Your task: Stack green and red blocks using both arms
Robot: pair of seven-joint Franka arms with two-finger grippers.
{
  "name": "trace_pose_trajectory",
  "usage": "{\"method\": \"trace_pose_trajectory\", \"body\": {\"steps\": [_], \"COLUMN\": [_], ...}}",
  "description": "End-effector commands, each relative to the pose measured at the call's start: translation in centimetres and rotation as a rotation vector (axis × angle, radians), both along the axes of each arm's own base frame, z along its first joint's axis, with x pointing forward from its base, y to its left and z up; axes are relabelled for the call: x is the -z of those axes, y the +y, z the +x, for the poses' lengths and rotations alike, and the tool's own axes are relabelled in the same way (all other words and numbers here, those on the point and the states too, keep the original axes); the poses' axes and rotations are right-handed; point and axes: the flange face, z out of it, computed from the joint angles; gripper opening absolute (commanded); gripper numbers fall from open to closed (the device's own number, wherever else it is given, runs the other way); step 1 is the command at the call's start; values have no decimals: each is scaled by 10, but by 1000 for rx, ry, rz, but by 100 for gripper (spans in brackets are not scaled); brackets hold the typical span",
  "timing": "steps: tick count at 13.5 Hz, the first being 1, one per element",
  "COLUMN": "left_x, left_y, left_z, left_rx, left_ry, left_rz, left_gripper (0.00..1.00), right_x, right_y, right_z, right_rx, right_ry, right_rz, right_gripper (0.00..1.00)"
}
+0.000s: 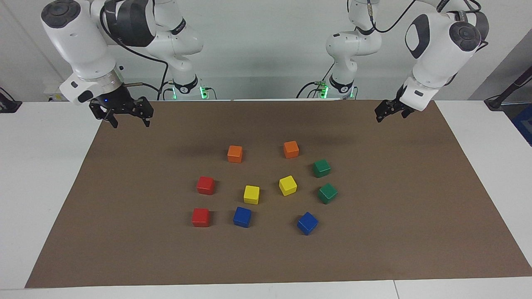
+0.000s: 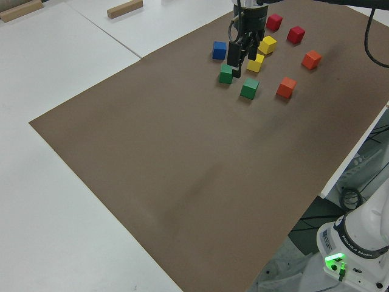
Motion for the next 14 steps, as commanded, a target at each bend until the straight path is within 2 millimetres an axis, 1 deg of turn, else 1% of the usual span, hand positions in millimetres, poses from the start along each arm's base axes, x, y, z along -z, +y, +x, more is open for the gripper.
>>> {"method": "trace_pose_trajectory", "body": {"steps": [1,4,6,7,8,9,10,11,12,13,14], "left_x": [-7,-17,-17,-14,-14,-13,-16,-21,-26,-39,-44], "left_y": [0,1,-1,-1,-1,2,1,-7,-6,-11,-12], "left_z": [-1,4,6,8,11,13,15,16,16,21,26], "left_rx": [11,11,5,8,5,0,-10,-12,-20,-16,-41], "left_ry": [-10,-49,-60,-48,-57,-59,-52,-58,-57,-97,-142], "left_rz": [-19,-22,-22,-23,-23,-23,-24,-23,-21,-26,-29], "left_gripper": [100,100,100,100,100,100,100,100,100,100,100], "right_x": [-2,-2,-1,1,11,20,37,58,81,104,126], "right_y": [-3,-1,1,2,16,41,55,70,91,107,127], "right_z": [-6,-6,-6,-6,-7,-3,2,12,22,31,38], "right_rx": [8,4,7,51,109,139,169,194,222,263,285], "right_ry": [-13,-17,-16,-13,-1,-3,0,-3,-8,-22,-39], "right_rz": [-10,-11,-10,-6,-7,-11,-15,-17,-17,-18,-18], "right_gripper": [100,100,100,100,100,100,100,100,100,100,100]}}
